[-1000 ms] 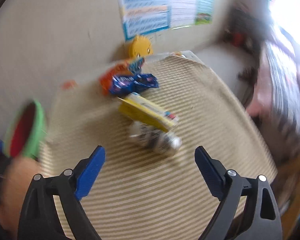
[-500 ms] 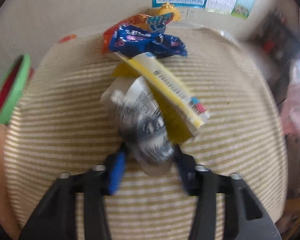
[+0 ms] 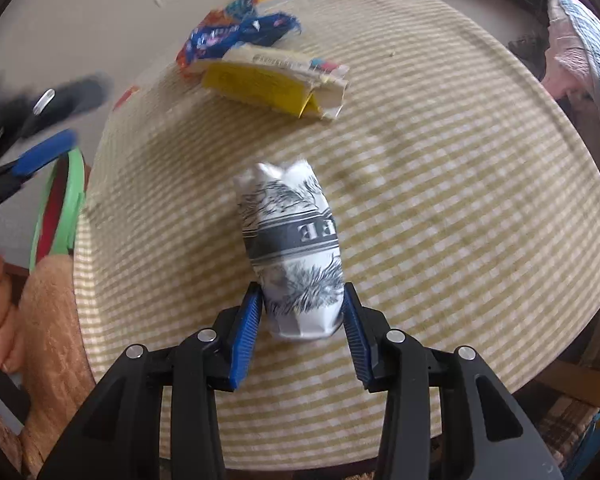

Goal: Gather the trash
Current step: 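Move the right gripper to the white printed paper cup while the left gripper grasps the yellow carton, then close the right gripper around the paper cup while the left gripper holds the yellow carton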

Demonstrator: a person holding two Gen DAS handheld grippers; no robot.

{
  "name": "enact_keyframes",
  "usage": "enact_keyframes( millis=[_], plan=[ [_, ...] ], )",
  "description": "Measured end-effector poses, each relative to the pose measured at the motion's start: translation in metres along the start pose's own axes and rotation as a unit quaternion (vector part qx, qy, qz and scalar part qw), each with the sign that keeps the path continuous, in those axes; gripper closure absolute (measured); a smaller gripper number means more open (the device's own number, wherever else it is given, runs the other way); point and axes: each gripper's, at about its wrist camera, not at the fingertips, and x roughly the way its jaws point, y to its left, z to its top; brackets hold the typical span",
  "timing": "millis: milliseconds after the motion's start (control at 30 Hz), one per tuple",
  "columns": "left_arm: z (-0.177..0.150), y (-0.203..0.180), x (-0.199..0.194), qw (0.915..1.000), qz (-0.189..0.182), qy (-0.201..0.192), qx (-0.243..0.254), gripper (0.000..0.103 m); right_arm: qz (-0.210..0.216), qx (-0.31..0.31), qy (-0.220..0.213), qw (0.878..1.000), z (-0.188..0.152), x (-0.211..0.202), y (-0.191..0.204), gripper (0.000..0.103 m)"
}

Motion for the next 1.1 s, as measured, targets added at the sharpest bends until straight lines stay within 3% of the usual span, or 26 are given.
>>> enact_keyframes(
  millis=[133, 300, 367, 500, 600, 800, 1100],
  plan=[
    [0.020, -0.018, 0.040, 0.9988, -0.001, 0.028, -0.039, 0.021, 0.005, -0.005, 0.002, 1.000, 0.005, 0.005, 0.001, 0.063],
    [0.030, -0.032, 0.073, 0.9973, 0.025, 0.049, -0.048, 0.025, 0.009, 0.004, -0.009, 1.000, 0.016, 0.004, -0.005, 0.046],
    [0.032, -0.032, 0.087, 0.9954, 0.025, 0.074, -0.055, 0.044, 0.020, 0.011, -0.013, 1.000, 0.018, 0.001, -0.010, 0.043],
    [0.031, -0.032, 0.099, 0.9937, 0.024, 0.092, -0.059, 0.053, 0.036, 0.018, -0.016, 0.999, 0.023, -0.001, -0.015, 0.040],
    [0.030, -0.033, 0.098, 0.9938, 0.002, 0.100, -0.048, 0.084, 0.037, 0.016, -0.012, 0.999, 0.027, 0.001, -0.015, 0.039],
    [0.027, -0.024, 0.072, 0.9947, -0.024, 0.095, -0.033, 0.089, 0.035, 0.017, -0.010, 0.999, 0.031, 0.008, -0.009, 0.037],
    [0.015, 0.044, 0.010, 0.9935, -0.047, 0.094, -0.043, 0.089, 0.033, 0.013, -0.006, 0.999, 0.034, 0.015, -0.005, 0.035]
  ],
)
